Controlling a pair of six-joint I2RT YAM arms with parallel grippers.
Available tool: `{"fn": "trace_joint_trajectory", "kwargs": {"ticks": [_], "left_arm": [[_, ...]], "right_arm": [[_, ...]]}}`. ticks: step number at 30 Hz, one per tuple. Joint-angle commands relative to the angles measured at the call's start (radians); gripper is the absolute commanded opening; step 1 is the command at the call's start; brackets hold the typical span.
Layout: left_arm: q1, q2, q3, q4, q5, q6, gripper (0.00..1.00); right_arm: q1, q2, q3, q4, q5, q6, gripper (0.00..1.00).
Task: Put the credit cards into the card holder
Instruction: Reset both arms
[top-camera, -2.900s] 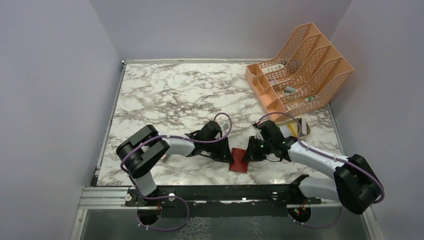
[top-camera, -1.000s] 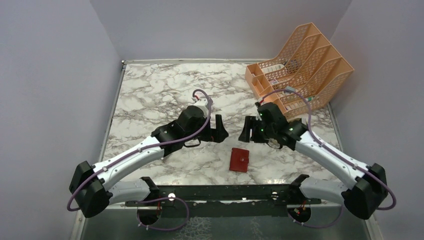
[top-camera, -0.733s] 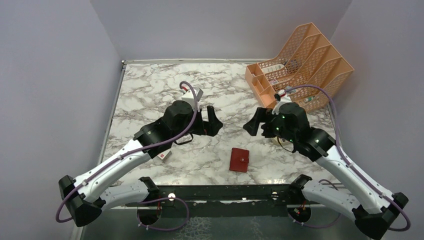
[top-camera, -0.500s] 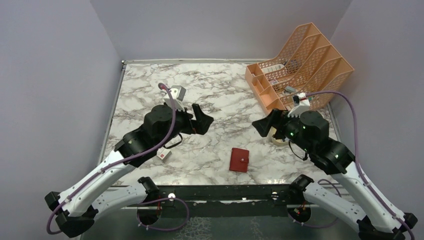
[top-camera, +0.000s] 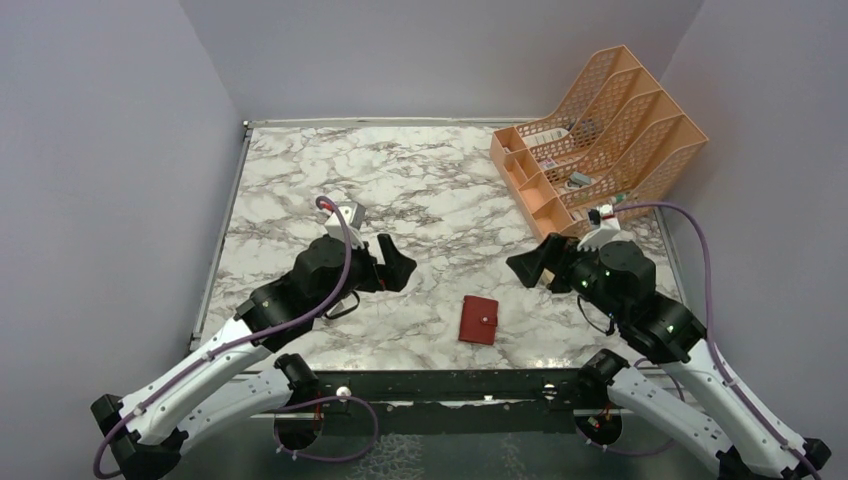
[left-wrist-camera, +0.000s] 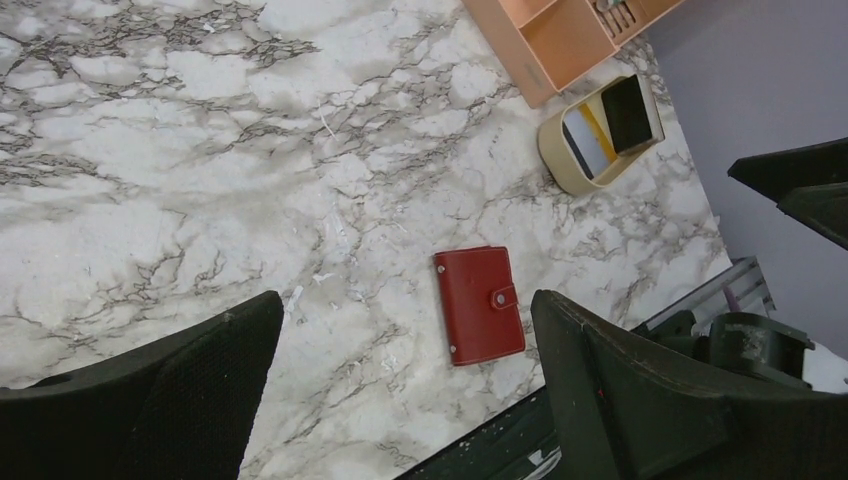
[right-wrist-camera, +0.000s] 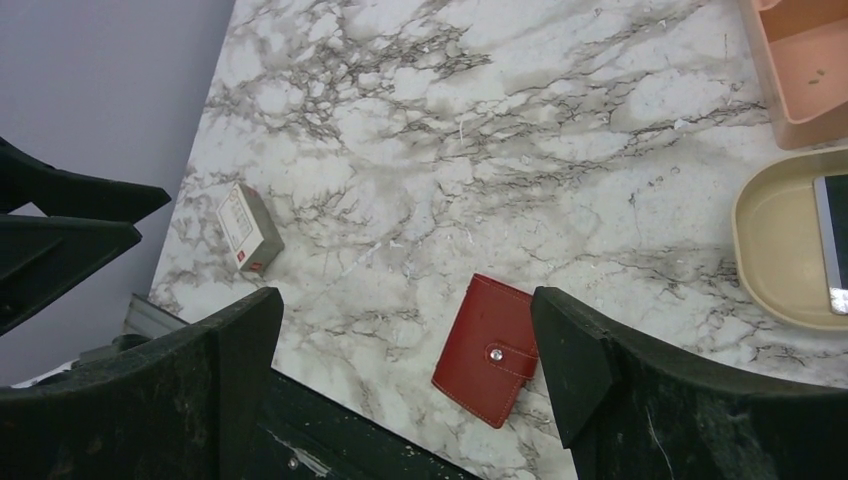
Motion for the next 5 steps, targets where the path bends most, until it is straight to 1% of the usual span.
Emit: {"fn": "trace_joint_trajectory", "kwargs": {"ticks": [1, 5], "left_arm": [[0.003, -0.014, -0.009, 0.043, -0.017, -0.024, 0.99], [0.003, -0.013, 0.002, 0.046, -0.017, -0.014, 0.99]], "right_arm": [[0.000, -0.024, -0.003, 0.041, -0.011, 0.010, 0.97], [0.000, -0.033, -0.001, 0.056, -0.015, -0.002, 0.98]]}}
